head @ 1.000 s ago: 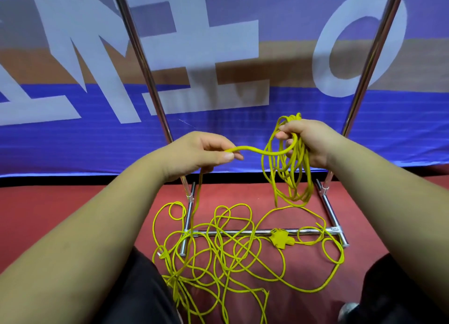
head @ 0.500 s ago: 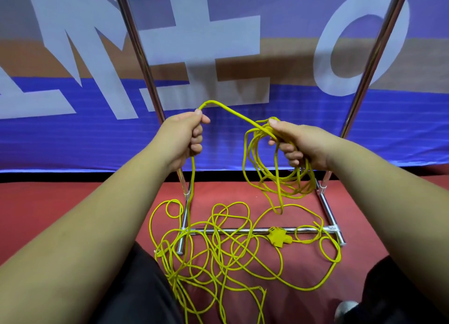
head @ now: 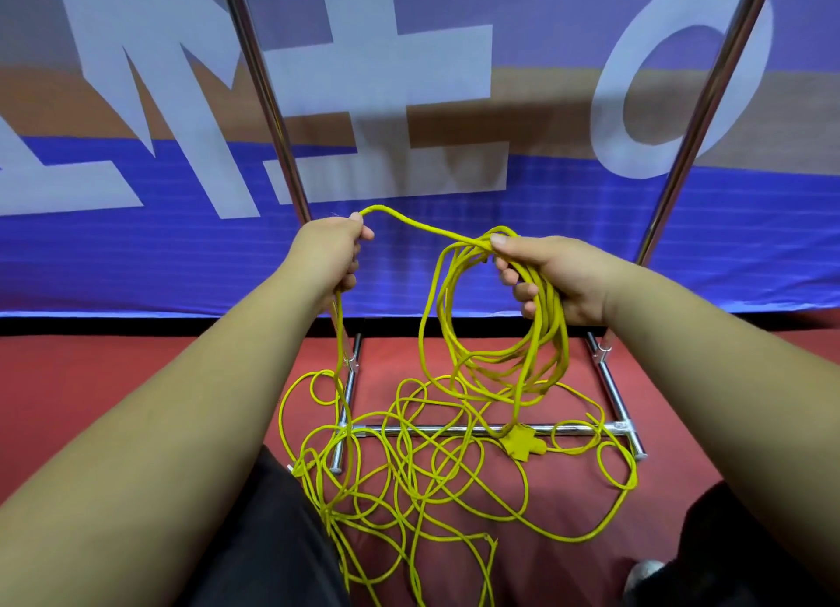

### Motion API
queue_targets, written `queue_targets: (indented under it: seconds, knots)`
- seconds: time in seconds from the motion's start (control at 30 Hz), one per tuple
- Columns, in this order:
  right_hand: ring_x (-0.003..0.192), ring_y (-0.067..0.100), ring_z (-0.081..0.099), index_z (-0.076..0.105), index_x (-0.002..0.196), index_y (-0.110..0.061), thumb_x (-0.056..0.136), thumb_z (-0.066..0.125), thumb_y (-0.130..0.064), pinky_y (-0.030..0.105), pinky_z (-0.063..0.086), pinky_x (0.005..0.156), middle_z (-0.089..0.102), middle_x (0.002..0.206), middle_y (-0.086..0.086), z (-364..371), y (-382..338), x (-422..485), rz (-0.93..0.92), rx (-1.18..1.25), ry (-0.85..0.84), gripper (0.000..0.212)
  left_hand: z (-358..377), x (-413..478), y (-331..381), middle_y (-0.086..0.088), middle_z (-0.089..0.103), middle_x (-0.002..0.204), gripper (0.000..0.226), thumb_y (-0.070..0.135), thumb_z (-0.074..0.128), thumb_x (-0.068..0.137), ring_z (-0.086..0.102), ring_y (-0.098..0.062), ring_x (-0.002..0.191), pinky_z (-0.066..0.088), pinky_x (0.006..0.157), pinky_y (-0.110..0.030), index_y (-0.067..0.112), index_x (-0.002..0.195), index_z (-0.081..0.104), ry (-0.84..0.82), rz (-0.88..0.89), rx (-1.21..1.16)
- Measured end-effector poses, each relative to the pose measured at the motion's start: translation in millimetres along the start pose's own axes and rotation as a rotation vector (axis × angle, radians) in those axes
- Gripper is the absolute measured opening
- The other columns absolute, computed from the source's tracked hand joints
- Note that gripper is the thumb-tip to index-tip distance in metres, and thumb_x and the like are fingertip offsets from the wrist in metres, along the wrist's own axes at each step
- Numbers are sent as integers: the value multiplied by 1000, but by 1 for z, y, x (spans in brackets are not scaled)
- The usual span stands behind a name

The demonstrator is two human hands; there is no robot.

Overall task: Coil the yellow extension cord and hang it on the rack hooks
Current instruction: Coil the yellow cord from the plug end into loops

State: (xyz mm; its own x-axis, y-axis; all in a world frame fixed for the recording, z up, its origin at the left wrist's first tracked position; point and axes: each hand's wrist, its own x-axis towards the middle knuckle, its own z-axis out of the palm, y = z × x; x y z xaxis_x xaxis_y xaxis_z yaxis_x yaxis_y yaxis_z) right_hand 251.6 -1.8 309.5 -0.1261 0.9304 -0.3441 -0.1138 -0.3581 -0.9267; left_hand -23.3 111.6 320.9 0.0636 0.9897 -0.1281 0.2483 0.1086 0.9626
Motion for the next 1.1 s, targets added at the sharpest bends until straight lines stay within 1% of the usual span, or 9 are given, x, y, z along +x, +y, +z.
queue_targets:
  seconds: [0.1, 0.23, 0.3, 0.53, 0.63, 0.7, 0.8, 0.93, 1.1]
  knots:
    - [48, 7, 48, 69, 93, -16, 88, 72, -44, 21, 44, 43, 51, 67, -5, 0, -6, -6, 22, 53, -28, 28, -4, 4, -3, 3, 42, 63, 34, 42, 48, 102, 37, -17, 53, 36, 50, -29, 18, 93, 71, 33, 21, 108]
    - [51, 11, 55, 68, 97, -15, 84, 72, -43, 27, 54, 51, 51, 62, -3, 2, -3, -11, 99, -41, -99, 31, -10, 11, 5, 5, 36, 59, 31, 41, 46, 103, 31, -14, 48, 31, 46, -25, 20, 89, 63, 163, 18, -129]
    - [50, 10, 51, 67, 93, -17, 89, 71, -44, 29, 55, 53, 47, 60, -4, 4, 0, -11, 112, -80, -114, 27, -19, 17, 5, 4, 36, 58, 32, 44, 44, 103, 32, -15, 48, 32, 47, -26, 23, 86, 62, 212, 44, -101]
    - [35, 3, 24, 60, 80, -20, 90, 70, -42, 18, 22, 35, 29, 53, -9, 2, -7, -11, 67, 85, -153, 27, -34, 29, -20, -6, 53, 66, 55, 64, 44, 100, 50, -27, 60, 50, 64, -38, 18, 73, 59, 285, 123, 312]
    - [32, 2, 23, 58, 82, -16, 97, 60, -39, 18, 16, 35, 27, 48, -9, -3, -11, -16, 10, 144, -247, 28, -43, 34, -24, -7, 49, 62, 66, 71, 49, 97, 49, -27, 60, 43, 59, -39, 12, 70, 53, 307, 221, 547]
    - [31, 2, 24, 58, 85, -15, 99, 57, -38, 19, 15, 35, 29, 46, -10, -4, -13, -19, -37, 214, -293, 27, -45, 36, -32, -7, 51, 65, 62, 67, 54, 97, 49, -26, 63, 37, 56, -37, 9, 75, 56, 184, 215, 738]
    - [32, 1, 26, 61, 86, -16, 103, 54, -37, 19, 17, 36, 29, 46, -12, -5, -13, -17, -113, 328, -248, 28, -37, 39, -44, -7, 60, 76, 43, 52, 56, 103, 57, -26, 73, 44, 62, -33, 14, 87, 66, -77, 125, 873]
    - [32, 4, 25, 64, 88, -18, 106, 53, -40, 19, 19, 35, 28, 44, -10, -7, -17, -14, -209, 470, -175, 30, -34, 46, -57, -9, 72, 91, 31, 36, 56, 106, 65, -26, 85, 51, 76, -37, 15, 88, 71, -199, -4, 1006]
    - [33, 6, 27, 64, 89, -20, 106, 57, -41, 18, 21, 35, 28, 44, -9, -22, -21, -11, -283, 649, -81, 27, -44, 36, -70, 3, 68, 94, 45, 49, 47, 108, 65, -21, 86, 49, 79, -34, 16, 100, 76, -455, -245, 1204]
